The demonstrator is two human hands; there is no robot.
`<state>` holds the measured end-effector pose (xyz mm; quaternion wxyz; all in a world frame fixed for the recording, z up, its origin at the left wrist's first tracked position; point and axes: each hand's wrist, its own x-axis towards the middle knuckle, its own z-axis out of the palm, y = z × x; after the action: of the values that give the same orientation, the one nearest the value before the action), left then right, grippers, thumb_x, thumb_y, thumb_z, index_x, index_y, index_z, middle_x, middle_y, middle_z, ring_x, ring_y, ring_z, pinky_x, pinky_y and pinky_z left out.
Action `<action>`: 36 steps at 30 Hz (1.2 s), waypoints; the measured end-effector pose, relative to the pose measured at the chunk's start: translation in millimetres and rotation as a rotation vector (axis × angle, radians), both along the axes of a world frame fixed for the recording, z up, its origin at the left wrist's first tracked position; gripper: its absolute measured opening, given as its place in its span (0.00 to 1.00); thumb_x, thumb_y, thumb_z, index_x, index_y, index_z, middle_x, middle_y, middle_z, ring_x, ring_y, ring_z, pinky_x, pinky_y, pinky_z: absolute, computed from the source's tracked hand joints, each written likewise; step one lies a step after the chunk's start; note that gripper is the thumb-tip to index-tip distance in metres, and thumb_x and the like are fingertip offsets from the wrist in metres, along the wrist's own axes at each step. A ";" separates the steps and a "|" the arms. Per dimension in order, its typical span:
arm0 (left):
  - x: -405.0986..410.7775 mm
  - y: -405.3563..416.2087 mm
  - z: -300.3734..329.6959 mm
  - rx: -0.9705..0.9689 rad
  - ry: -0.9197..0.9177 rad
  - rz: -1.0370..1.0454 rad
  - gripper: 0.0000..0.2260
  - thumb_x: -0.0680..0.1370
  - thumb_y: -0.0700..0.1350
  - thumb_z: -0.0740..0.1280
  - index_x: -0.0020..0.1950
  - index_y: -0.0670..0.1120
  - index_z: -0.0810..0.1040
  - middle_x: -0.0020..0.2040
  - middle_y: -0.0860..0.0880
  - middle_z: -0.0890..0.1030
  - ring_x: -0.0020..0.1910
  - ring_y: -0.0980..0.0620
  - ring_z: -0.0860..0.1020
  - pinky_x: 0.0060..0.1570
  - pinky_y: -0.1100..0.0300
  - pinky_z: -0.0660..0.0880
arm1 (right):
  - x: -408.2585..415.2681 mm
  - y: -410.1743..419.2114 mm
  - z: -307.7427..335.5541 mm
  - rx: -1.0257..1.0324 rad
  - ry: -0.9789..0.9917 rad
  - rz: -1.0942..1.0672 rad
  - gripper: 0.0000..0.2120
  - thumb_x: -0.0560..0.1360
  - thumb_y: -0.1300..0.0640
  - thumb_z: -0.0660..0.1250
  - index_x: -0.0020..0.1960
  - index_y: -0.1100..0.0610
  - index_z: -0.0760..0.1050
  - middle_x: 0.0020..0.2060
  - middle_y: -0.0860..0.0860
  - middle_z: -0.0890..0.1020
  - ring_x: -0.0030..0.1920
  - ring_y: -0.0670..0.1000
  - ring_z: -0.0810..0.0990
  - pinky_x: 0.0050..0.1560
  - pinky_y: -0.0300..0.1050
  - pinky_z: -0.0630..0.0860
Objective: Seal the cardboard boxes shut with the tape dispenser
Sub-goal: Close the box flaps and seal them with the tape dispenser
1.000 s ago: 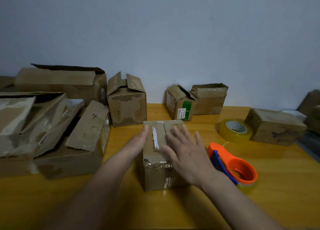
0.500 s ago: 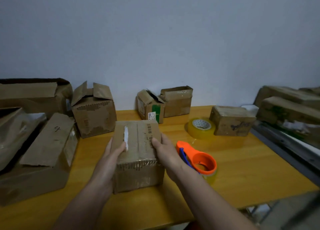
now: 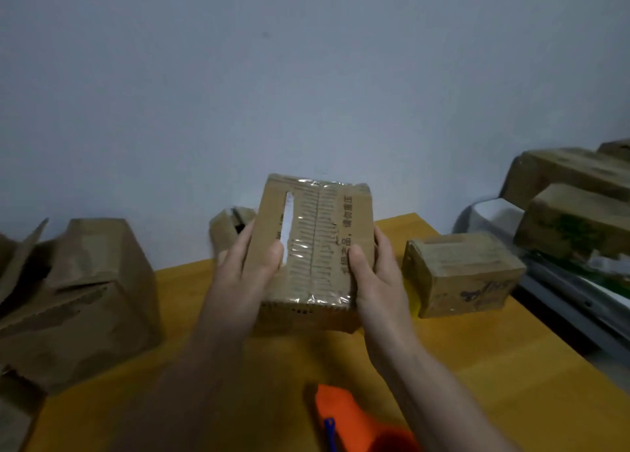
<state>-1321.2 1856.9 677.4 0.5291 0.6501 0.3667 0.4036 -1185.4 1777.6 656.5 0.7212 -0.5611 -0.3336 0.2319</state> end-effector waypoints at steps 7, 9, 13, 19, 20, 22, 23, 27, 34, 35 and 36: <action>32.0 48.4 62.1 -0.226 0.148 -0.211 0.22 0.73 0.51 0.70 0.67 0.56 0.71 0.54 0.56 0.79 0.44 0.62 0.81 0.33 0.70 0.76 | 29.2 31.5 54.4 -0.209 0.117 -0.114 0.20 0.82 0.53 0.54 0.74 0.47 0.59 0.62 0.47 0.75 0.63 0.48 0.74 0.63 0.56 0.74; 34.0 53.8 86.1 -0.365 0.187 -0.351 0.26 0.71 0.52 0.72 0.68 0.61 0.70 0.54 0.58 0.81 0.47 0.59 0.82 0.38 0.64 0.79 | 35.5 30.7 76.5 -0.275 0.156 -0.150 0.20 0.82 0.54 0.54 0.73 0.47 0.61 0.61 0.47 0.75 0.62 0.48 0.74 0.63 0.56 0.74; 56.3 63.0 124.0 -0.497 0.245 -0.492 0.25 0.73 0.49 0.73 0.67 0.63 0.70 0.58 0.54 0.80 0.54 0.49 0.80 0.48 0.43 0.81 | 52.6 23.2 111.5 -0.318 0.263 -0.202 0.16 0.82 0.54 0.55 0.69 0.46 0.62 0.55 0.44 0.76 0.56 0.45 0.75 0.50 0.44 0.76; 124.6 74.2 145.7 -0.341 0.279 -0.505 0.29 0.73 0.47 0.74 0.69 0.60 0.67 0.60 0.57 0.77 0.56 0.54 0.78 0.52 0.50 0.80 | 109.4 15.9 137.0 -0.222 0.362 -0.296 0.16 0.80 0.55 0.60 0.65 0.46 0.61 0.55 0.49 0.76 0.54 0.48 0.78 0.50 0.47 0.78; 139.3 77.1 150.3 -0.303 0.282 -0.497 0.28 0.73 0.46 0.75 0.68 0.59 0.67 0.62 0.57 0.76 0.56 0.54 0.78 0.53 0.49 0.79 | 124.2 16.5 139.4 -0.197 0.363 -0.297 0.22 0.80 0.54 0.61 0.70 0.44 0.57 0.56 0.50 0.76 0.55 0.49 0.78 0.52 0.49 0.78; 169.5 84.8 158.9 -0.219 0.290 -0.469 0.24 0.73 0.44 0.74 0.64 0.56 0.68 0.63 0.56 0.75 0.58 0.53 0.77 0.55 0.44 0.78 | 155.8 17.9 142.8 -0.177 0.364 -0.270 0.34 0.79 0.54 0.64 0.75 0.39 0.47 0.61 0.54 0.75 0.58 0.52 0.78 0.60 0.56 0.75; 185.4 90.1 162.1 -0.183 0.293 -0.462 0.21 0.74 0.43 0.73 0.62 0.54 0.70 0.63 0.55 0.75 0.59 0.52 0.77 0.55 0.42 0.77 | 172.9 19.0 143.5 -0.188 0.351 -0.248 0.37 0.78 0.54 0.64 0.76 0.38 0.44 0.63 0.55 0.75 0.59 0.54 0.78 0.62 0.59 0.74; 251.8 115.3 160.4 -0.099 0.337 -0.485 0.12 0.78 0.41 0.68 0.59 0.51 0.73 0.61 0.51 0.77 0.59 0.48 0.77 0.55 0.41 0.77 | 248.9 19.6 133.8 -0.260 0.329 -0.174 0.36 0.76 0.56 0.67 0.74 0.37 0.51 0.63 0.56 0.76 0.55 0.56 0.82 0.57 0.60 0.78; 340.8 155.2 97.5 -0.061 0.502 -0.316 0.14 0.79 0.40 0.65 0.64 0.48 0.75 0.58 0.49 0.76 0.47 0.57 0.74 0.44 0.61 0.75 | 333.7 47.6 75.7 -0.521 0.211 -0.205 0.17 0.76 0.57 0.67 0.57 0.53 0.61 0.45 0.57 0.81 0.40 0.52 0.85 0.36 0.44 0.81; 347.2 156.0 80.7 -0.084 0.509 -0.280 0.16 0.78 0.39 0.65 0.66 0.49 0.73 0.60 0.49 0.74 0.47 0.59 0.73 0.42 0.64 0.72 | 339.8 52.3 62.5 -0.579 0.185 -0.203 0.16 0.76 0.57 0.67 0.56 0.54 0.61 0.46 0.57 0.80 0.40 0.52 0.84 0.35 0.42 0.80; 351.1 153.4 63.1 -0.121 0.521 -0.250 0.20 0.78 0.39 0.66 0.69 0.50 0.70 0.63 0.50 0.72 0.49 0.59 0.72 0.42 0.65 0.71 | 345.4 56.0 48.0 -0.656 0.152 -0.192 0.16 0.76 0.56 0.67 0.56 0.55 0.61 0.47 0.58 0.80 0.40 0.52 0.83 0.35 0.42 0.78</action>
<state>-970.2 2010.3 740.5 0.5008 0.7392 0.4305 0.1322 -840.0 1833.6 704.5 0.5437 -0.7730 -0.1322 0.2990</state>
